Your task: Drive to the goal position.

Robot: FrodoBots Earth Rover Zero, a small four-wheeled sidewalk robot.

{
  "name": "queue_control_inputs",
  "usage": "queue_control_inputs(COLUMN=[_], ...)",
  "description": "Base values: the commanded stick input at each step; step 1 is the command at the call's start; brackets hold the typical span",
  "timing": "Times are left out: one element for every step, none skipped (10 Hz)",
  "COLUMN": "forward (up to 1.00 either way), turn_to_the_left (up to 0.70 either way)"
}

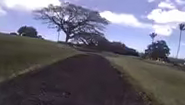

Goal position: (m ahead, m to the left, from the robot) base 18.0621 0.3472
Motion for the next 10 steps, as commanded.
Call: queue_control_inputs(forward=[0.5,0.5,0.5,0.5,0.49,0.3,0.3,0.3,0.3,0.3], turn_to_the_left=[0.0,0.0,0.0,0.0,0.0,0.0,0.0,0.0,0.0,0.0])
